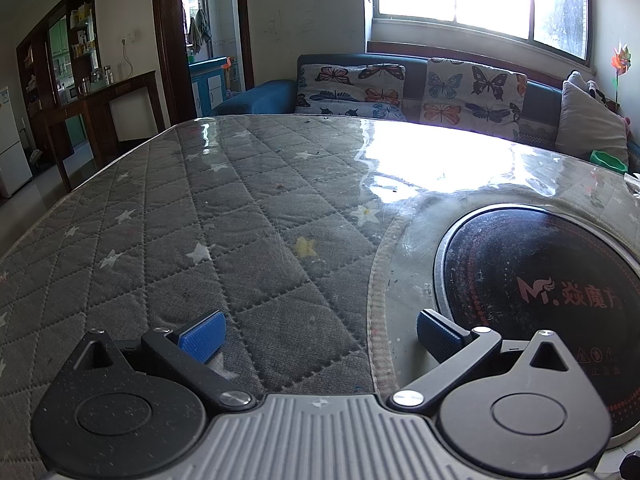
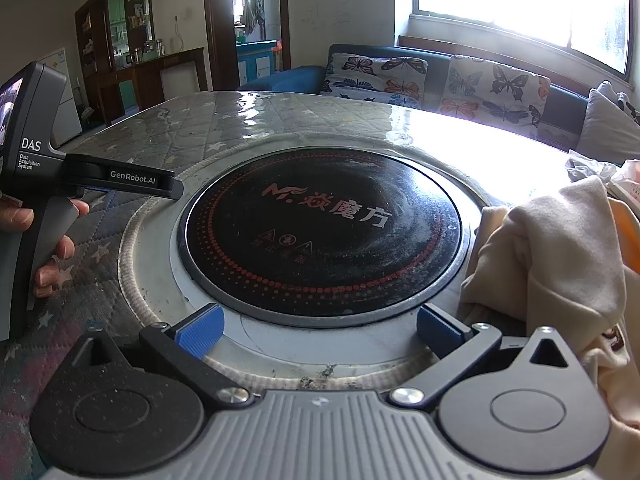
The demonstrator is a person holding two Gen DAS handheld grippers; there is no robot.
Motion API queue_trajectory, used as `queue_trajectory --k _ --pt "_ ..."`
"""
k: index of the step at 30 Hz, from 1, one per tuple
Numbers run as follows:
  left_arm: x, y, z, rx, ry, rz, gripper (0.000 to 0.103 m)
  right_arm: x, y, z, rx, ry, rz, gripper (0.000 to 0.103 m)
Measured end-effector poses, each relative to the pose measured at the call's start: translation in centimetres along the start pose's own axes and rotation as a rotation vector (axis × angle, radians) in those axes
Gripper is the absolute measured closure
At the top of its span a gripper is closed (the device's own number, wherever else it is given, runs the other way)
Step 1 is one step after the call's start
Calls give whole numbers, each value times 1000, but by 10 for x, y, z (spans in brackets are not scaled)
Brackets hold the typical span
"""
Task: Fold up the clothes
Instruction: 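Move both tools toward the crumpled cream shirt beside the cooktop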
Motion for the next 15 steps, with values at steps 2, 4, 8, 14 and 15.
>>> queue_trajectory --k 2,4,8,14,15 --pt "-1 -1 1 2 0 0 0 0 0 0 -3 1 4 0" --pt "-2 -2 3 3 0 1 0 1 0 0 -3 2 5 0" --pt "-4 -5 6 6 0 2 0 1 -3 7 -11 1 -2 0" --pt "-19 -26 17 -24 15 -4 0 -6 -5 23 -21 -6 9 0" --pt "-22 -29 20 -29 19 -8 0 -8 -7 26 -25 -4 6 0"
Point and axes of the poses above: each gripper's, at about its wrist camera, not at the fingertips, and z roughly against the way its jaws point, y to its left, x to its top, the point moved 8 cm from there along -z, roughly the way its jaws point, and after that the axes turned 14 degrees about -x, right-handed, at the moved point
